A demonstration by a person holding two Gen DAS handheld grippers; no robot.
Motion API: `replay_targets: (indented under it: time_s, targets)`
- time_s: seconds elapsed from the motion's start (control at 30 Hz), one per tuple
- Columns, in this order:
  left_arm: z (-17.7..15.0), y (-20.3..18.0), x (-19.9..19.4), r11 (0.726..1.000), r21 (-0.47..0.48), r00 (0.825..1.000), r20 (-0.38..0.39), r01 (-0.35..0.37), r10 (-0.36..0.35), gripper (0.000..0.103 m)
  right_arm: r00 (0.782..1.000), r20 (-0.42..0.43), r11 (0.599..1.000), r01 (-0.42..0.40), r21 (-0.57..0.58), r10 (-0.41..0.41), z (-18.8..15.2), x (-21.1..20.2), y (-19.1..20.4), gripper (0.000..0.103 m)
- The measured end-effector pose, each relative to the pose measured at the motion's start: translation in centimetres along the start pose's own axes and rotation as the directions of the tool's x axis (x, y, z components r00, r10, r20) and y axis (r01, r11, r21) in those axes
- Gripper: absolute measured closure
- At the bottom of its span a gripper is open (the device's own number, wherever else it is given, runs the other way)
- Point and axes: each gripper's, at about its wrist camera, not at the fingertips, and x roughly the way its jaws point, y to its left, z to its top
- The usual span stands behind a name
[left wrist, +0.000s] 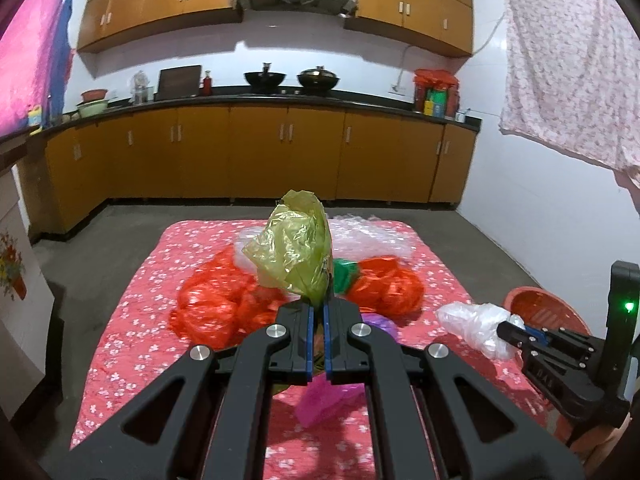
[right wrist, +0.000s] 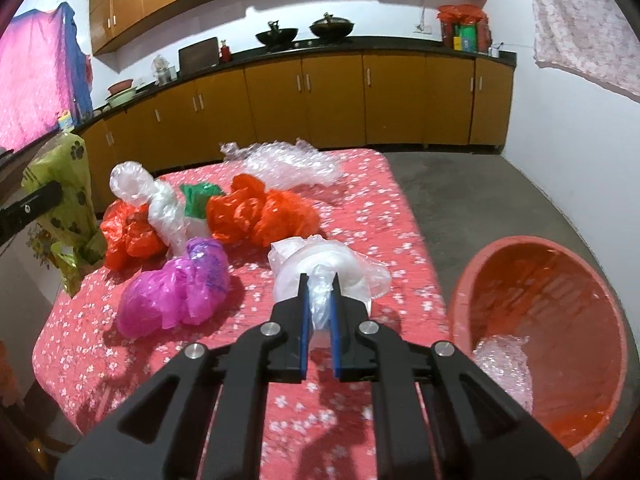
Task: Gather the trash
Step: 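Carry both held bags over the basket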
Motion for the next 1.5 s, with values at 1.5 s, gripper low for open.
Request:
replay_targets:
  time_s: [1.5]
  targets:
    - [-1.7, -20.9, 4.4, 0.895, 0.189, 0.913, -0.147, 0.403, -0.380, 0.100, 0.930, 0.109, 0.916, 0.318, 0.242, -0.352, -1.6, -11.2, -16.7, 0.093]
